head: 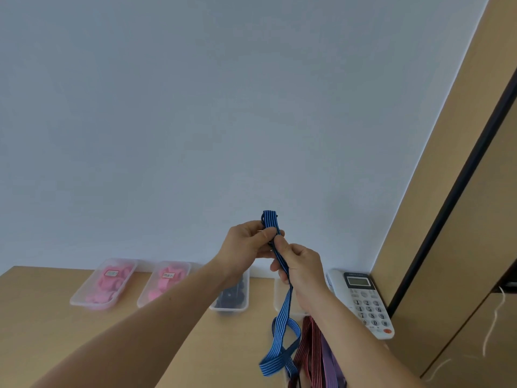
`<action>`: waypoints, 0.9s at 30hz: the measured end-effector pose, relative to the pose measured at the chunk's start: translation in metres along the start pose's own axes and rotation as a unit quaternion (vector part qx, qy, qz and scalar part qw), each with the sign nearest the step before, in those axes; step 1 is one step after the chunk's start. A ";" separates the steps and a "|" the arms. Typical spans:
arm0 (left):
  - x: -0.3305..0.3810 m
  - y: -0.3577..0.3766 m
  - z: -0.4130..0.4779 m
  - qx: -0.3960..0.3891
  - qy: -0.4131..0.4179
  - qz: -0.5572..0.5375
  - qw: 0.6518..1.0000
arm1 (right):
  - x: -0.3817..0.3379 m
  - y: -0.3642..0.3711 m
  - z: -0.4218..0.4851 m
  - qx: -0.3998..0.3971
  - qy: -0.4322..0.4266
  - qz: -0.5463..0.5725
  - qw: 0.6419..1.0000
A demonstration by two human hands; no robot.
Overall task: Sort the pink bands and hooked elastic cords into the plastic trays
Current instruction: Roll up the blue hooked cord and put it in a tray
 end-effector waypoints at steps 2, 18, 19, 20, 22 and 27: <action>0.002 0.000 0.001 0.024 0.019 0.020 0.999 | -0.001 0.001 0.000 0.008 -0.004 -0.005 1.000; 0.023 0.017 -0.026 0.003 0.325 0.586 0.742 | -0.001 0.002 -0.001 -0.022 0.052 -0.005 0.998; 0.022 0.017 -0.028 -0.008 0.338 0.596 0.728 | -0.002 0.001 0.000 -0.022 0.046 -0.005 0.999; 0.022 0.016 -0.029 -0.012 0.347 0.596 0.724 | -0.002 0.001 0.000 -0.022 0.039 -0.003 0.999; 0.023 0.009 -0.026 -0.010 0.350 0.581 0.735 | -0.002 0.002 0.001 -0.033 0.026 0.013 0.999; 0.012 -0.019 -0.008 0.033 0.168 0.346 0.922 | -0.003 0.004 0.002 -0.060 0.000 0.046 0.997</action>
Point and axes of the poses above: each hand's wrist, its own z-axis towards the middle knuckle, its own y-axis out of the palm, x = y × z, the point moved 8 cm from there along z, towards the middle knuckle, and after that the axes turned 7 degrees about -x, right-handed, at the moved point
